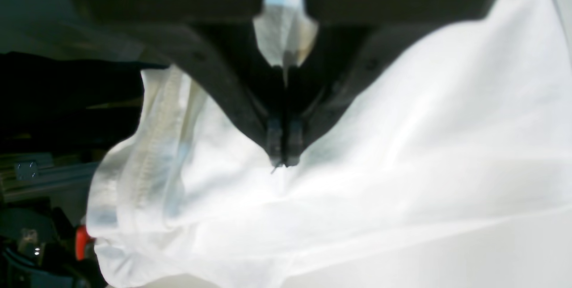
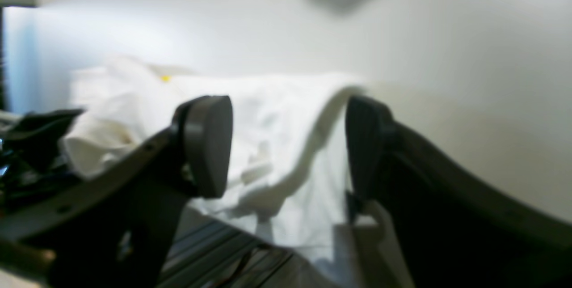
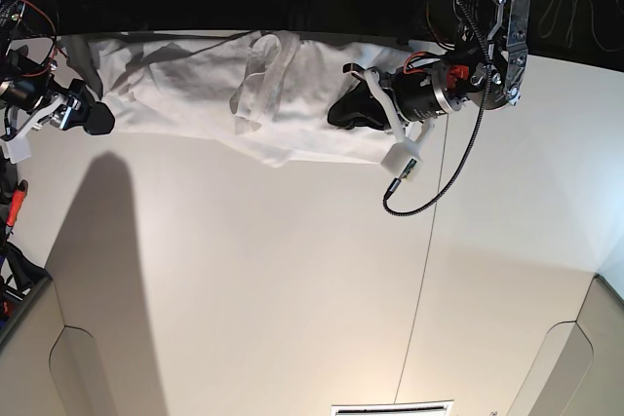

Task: Layout the t-shirt on the table in an organized manner, then fold the t-shirt properly
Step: 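Regrasp the shirt end with the right gripper and fold it inward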

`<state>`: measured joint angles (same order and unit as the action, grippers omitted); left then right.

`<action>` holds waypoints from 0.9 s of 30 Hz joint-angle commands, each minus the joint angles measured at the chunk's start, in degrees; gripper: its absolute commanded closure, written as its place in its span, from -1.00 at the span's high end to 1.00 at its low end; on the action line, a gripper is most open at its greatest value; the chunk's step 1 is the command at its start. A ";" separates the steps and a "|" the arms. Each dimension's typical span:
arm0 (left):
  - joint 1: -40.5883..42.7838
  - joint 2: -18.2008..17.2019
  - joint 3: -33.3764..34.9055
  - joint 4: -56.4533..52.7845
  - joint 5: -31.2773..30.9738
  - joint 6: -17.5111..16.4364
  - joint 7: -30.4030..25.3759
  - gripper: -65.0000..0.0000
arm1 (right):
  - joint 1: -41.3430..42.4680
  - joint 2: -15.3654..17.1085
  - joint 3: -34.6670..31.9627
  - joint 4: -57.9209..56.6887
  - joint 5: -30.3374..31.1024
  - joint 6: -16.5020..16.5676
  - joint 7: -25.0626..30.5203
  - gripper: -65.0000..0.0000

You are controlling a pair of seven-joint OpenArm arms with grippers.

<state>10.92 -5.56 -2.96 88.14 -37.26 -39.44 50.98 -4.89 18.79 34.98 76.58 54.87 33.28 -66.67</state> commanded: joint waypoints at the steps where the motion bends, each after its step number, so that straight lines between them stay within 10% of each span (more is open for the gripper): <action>1: -0.46 -0.15 -0.04 0.72 -1.22 -0.56 -0.87 -1.00 | 0.42 1.20 0.07 -0.09 1.33 0.59 0.13 0.21; 27: -0.42 -0.15 -0.04 0.72 -1.25 -0.56 -0.81 -1.00 | 0.42 0.11 -11.78 -5.70 -4.50 -0.09 1.75 0.21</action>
<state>10.94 -5.56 -2.96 88.14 -37.26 -39.44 50.98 -4.43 18.39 23.33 70.72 52.25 33.47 -63.48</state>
